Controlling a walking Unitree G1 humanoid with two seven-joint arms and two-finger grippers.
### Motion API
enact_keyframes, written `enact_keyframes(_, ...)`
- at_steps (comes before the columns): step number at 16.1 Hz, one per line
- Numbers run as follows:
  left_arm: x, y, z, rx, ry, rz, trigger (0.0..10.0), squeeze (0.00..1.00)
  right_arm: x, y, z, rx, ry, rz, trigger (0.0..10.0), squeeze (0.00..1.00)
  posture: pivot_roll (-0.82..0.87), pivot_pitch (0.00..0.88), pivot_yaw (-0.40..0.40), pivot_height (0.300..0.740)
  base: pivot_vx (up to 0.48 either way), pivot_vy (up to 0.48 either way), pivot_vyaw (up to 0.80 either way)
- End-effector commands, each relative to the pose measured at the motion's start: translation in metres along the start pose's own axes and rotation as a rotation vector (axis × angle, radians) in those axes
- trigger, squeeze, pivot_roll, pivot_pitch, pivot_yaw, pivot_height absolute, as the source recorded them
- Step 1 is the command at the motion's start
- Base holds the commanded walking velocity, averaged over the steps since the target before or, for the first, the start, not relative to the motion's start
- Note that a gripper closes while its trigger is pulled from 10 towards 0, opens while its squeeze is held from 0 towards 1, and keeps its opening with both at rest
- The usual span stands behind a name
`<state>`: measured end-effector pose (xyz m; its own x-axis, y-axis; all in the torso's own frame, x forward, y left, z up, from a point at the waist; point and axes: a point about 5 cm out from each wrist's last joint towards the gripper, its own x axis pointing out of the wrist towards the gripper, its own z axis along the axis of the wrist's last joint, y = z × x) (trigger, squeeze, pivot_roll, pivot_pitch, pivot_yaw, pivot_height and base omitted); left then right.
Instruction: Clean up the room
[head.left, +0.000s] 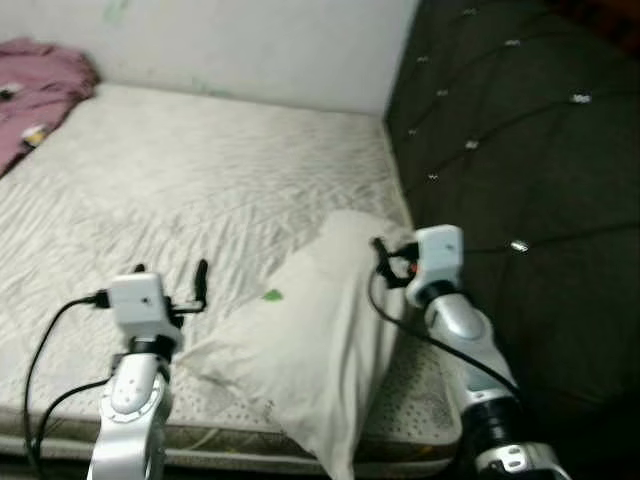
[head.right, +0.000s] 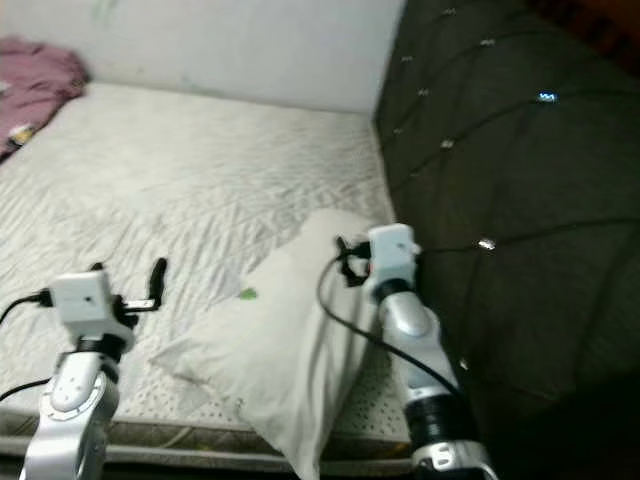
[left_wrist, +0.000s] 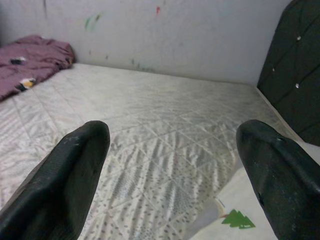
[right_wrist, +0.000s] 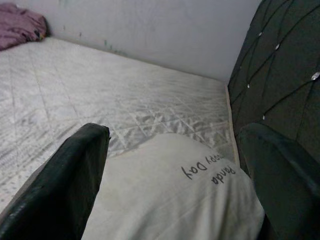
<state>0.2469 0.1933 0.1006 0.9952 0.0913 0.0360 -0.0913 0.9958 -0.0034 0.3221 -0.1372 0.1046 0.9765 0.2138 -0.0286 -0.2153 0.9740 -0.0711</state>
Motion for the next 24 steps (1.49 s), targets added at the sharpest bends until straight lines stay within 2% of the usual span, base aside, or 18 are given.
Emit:
enact_keyframes(1,-0.002,0.0,-0.001,0.009,0.007,0.01,10.0,0.0,0.002,-0.003,0.004,0.003,-0.008,-0.015,10.0,0.0,0.01,0.0,-0.067,0.74,0.0,0.0,0.0)
enact_keyframes(5,-0.004,0.0,-0.003,0.012,0.019,0.012,10.0,0.0,-0.002,0.008,0.003,0.031,-0.003,0.003,10.0,0.0,0.01,0.0,-0.073,0.735,0.0,0.0,0.0)
enact_keyframes(14,0.002,-0.001,0.0,0.022,0.009,0.009,10.0,0.0,0.0,0.01,0.001,0.045,0.013,0.022,10.0,0.0,0.0,0.0,-0.072,0.632,0.0,0.0,0.0)
enact_keyframes(24,0.006,0.0,0.001,0.014,0.011,0.03,10.0,0.0,0.002,0.014,-0.002,0.036,0.051,0.072,10.0,0.0,0.01,0.0,-0.087,0.627,0.0,0.0,0.0)
